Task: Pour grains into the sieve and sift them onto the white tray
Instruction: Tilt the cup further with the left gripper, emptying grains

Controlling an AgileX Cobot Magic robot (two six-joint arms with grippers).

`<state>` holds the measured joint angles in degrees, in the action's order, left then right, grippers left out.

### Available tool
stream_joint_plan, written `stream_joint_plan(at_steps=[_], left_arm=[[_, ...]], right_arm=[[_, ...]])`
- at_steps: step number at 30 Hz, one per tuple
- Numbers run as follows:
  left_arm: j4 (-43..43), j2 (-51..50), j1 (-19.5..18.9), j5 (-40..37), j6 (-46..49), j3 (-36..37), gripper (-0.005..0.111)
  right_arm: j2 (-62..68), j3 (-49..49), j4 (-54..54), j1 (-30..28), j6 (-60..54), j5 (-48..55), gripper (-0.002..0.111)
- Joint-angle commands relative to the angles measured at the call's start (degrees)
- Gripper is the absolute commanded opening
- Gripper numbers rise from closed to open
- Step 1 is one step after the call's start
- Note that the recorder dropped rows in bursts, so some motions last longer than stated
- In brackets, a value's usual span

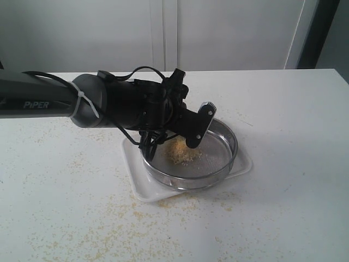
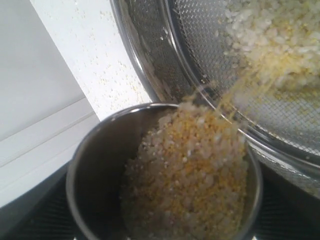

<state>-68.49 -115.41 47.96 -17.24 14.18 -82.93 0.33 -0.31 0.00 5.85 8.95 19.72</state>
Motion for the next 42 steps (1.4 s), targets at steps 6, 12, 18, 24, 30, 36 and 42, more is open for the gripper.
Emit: stream_joint_plan(at_steps=[6, 12, 18, 24, 30, 36, 42], left_arm=[[-2.44, 0.38, 0.20, -0.84, -0.18, -0.49, 0.000], [-2.85, 0.38, 0.20, -1.09, -0.18, -0.49, 0.000], [-3.49, 0.38, 0.20, -2.04, -0.18, -0.49, 0.000], [-3.95, 0.38, 0.20, -1.93, -0.18, -0.49, 0.000], [-3.93, 0.38, 0.20, -1.93, -0.18, -0.49, 0.000], [-3.96, 0.38, 0.90, -1.44, -0.18, -0.49, 0.000], [-5.54, 0.38, 1.29, -1.89, -0.18, -0.49, 0.000]], right_arm=[[-0.33, 0.31, 0.00, -0.26, 0.21, -0.16, 0.000], [-0.33, 0.31, 0.00, -0.26, 0.21, -0.16, 0.000], [-0.33, 0.31, 0.00, -0.26, 0.21, -0.16, 0.000], [-0.33, 0.31, 0.00, -0.26, 0.21, -0.16, 0.000], [-0.33, 0.31, 0.00, -0.26, 0.21, -0.16, 0.000], [-0.33, 0.31, 0.00, -0.26, 0.21, -0.16, 0.000], [-0.33, 0.31, 0.00, -0.26, 0.31, -0.16, 0.000]])
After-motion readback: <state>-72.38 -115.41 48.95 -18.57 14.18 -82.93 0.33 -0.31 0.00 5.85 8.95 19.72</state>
